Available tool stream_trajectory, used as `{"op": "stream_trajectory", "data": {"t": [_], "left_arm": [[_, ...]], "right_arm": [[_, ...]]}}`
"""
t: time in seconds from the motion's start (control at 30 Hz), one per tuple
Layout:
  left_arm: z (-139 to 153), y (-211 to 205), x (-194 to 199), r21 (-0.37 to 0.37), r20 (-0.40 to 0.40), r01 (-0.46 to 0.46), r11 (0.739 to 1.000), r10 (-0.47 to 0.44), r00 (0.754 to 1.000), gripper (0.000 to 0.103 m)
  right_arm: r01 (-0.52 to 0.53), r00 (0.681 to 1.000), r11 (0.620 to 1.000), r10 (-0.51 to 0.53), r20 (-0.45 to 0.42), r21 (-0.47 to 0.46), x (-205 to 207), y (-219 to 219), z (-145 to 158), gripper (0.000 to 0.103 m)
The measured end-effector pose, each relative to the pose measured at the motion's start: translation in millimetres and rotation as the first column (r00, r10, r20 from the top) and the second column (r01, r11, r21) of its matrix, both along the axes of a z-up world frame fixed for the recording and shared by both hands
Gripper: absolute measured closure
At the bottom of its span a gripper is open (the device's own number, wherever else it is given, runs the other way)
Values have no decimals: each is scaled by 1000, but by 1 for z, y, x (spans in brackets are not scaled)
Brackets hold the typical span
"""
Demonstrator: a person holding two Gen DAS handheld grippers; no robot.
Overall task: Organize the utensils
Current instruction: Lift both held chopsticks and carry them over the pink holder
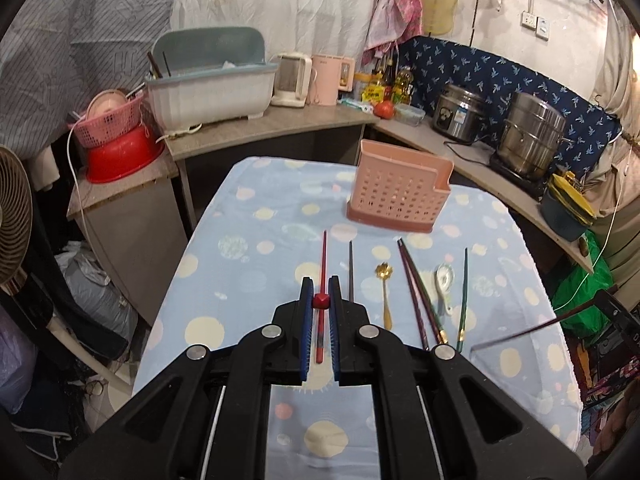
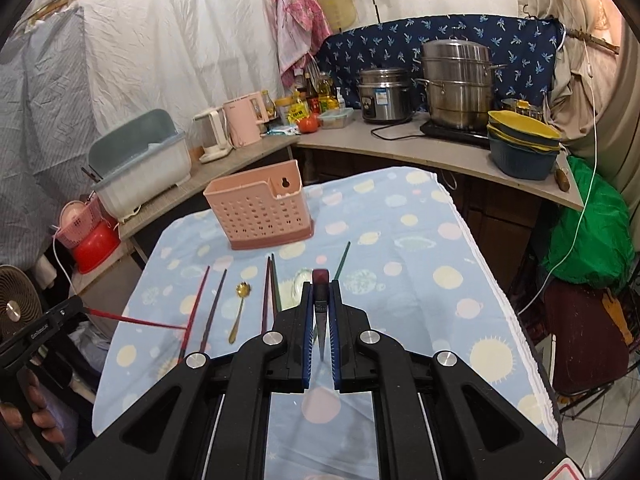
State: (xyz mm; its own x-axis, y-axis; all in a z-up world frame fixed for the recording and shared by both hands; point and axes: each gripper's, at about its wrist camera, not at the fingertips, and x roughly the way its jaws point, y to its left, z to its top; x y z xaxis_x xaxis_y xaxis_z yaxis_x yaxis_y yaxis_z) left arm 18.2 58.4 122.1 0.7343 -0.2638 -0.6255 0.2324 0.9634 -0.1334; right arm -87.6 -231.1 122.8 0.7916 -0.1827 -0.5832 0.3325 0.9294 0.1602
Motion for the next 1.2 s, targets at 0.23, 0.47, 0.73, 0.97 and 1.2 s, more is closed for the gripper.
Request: {"op": "stream_trajectory", "data": {"t": [0.23, 0.47, 0.73, 0.97, 1.2], "left_arm": [[27, -13, 13, 1, 48, 15, 1000, -15, 999, 96], [57, -30, 38, 9, 93, 32, 999, -32, 995, 96], [118, -63, 96, 11, 200, 45, 999, -46, 979, 96], [165, -103, 162, 8, 294, 54, 998, -54, 954, 96], [174, -128, 219, -37, 325, 70, 997, -54, 944, 96]], "right_arm": [[-14, 999, 1000, 14, 36, -3, 10, -5, 20, 96], [-50, 996, 999, 50, 78, 5, 40, -14, 48, 96], [-74, 986, 996, 79, 148, -43, 108, -27, 95, 96], [-89, 976, 992, 106, 191, -91, 190, -34, 128, 96], [-92, 970, 990, 114, 215, -110, 263, -35, 132, 96]]}}
